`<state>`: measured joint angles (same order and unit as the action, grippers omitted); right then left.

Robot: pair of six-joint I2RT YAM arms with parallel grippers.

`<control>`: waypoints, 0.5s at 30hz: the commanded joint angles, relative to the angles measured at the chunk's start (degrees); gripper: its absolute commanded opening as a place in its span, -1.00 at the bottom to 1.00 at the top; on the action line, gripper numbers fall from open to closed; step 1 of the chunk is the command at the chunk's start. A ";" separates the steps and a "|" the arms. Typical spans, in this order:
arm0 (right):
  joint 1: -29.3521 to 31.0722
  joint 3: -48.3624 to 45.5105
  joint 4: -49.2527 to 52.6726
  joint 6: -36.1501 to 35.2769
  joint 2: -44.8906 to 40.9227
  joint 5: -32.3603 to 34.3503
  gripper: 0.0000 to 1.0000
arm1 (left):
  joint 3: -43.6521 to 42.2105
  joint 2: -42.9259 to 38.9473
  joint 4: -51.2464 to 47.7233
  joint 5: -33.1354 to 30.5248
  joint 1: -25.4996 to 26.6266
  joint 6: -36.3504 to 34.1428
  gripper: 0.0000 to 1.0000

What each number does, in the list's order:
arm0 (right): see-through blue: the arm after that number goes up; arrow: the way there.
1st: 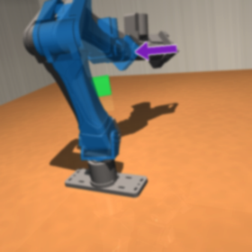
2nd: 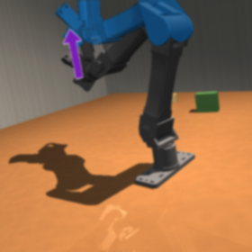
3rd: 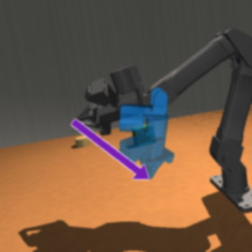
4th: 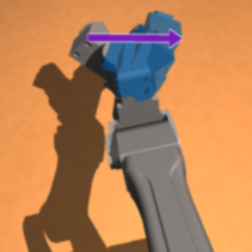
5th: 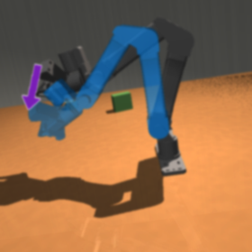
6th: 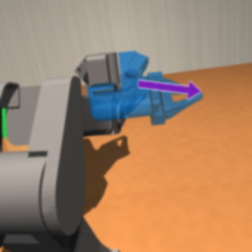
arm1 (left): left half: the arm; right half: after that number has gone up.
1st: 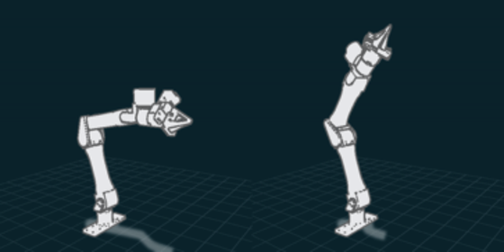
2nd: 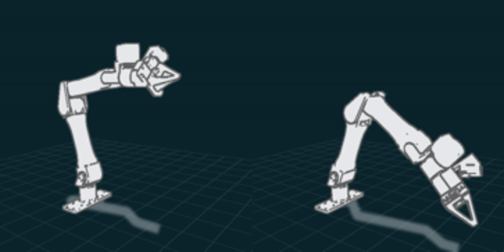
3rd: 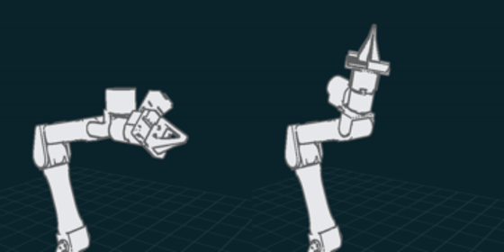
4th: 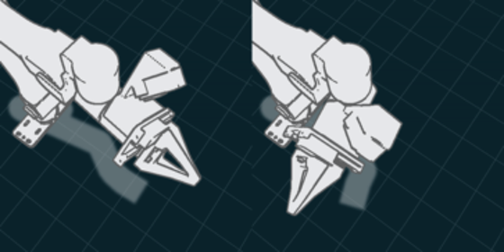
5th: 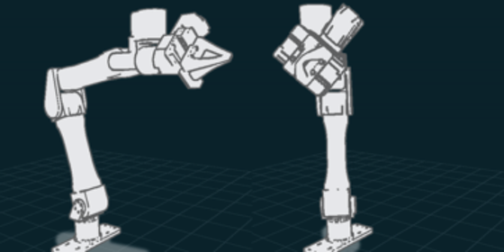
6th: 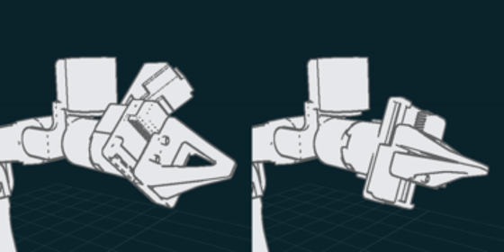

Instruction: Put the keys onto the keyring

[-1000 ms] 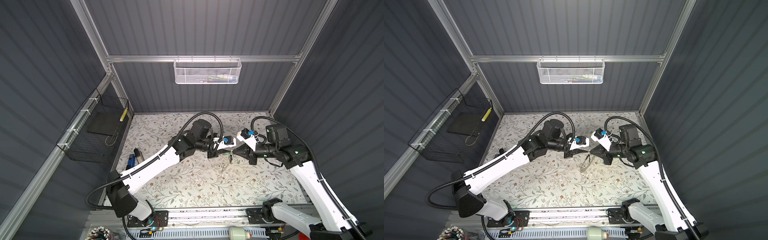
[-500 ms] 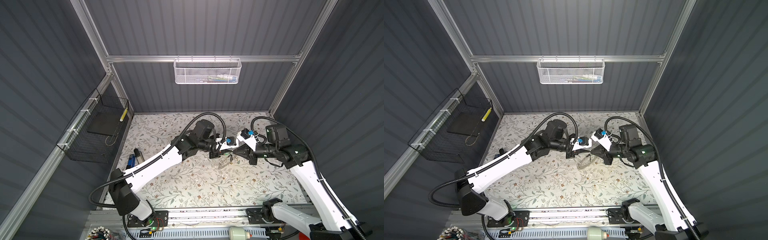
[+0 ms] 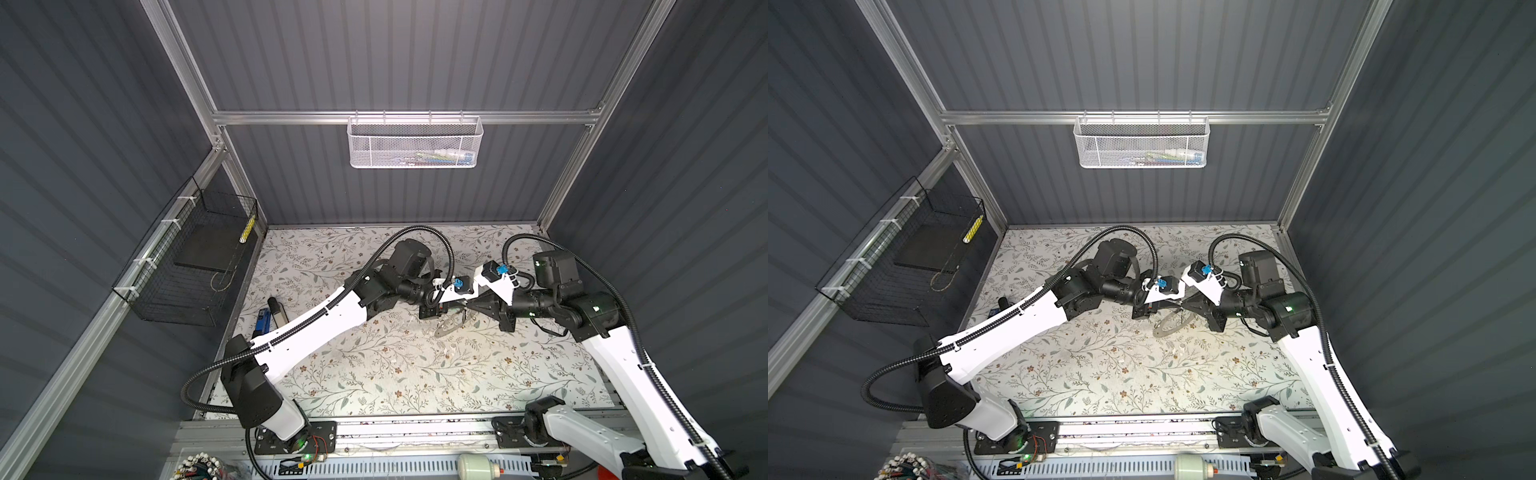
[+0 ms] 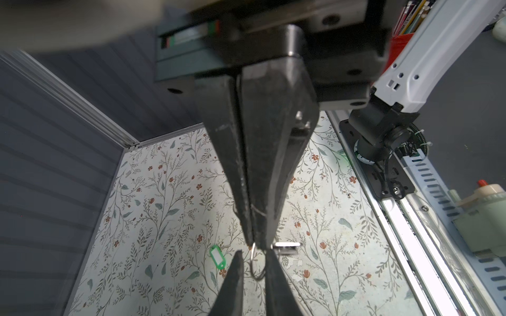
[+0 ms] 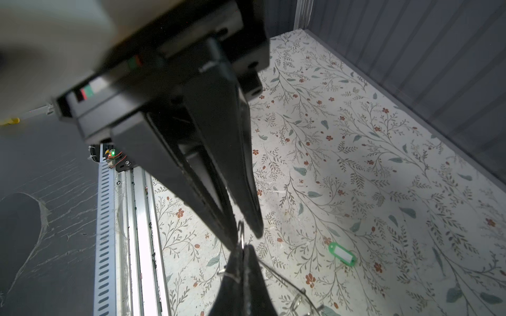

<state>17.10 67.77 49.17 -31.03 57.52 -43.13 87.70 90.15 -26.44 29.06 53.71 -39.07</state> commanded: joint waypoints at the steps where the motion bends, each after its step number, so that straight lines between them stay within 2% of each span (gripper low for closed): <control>1: 0.95 -0.28 -2.83 -1.86 -1.08 -2.79 -1.00 | 2.11 1.43 -2.53 3.15 0.53 -1.52 -0.68; 11: 2.36 -0.45 -2.07 -3.08 -0.15 -0.52 -0.99 | 2.74 1.52 -2.03 3.90 0.55 -1.42 -1.00; 15: 2.31 -0.76 -4.08 -1.22 -1.33 2.92 -0.62 | 1.05 0.66 -0.15 2.94 0.45 0.72 -1.00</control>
<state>18.46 67.24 48.77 -31.83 57.10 -42.00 88.55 90.67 -28.62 30.63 53.49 -41.25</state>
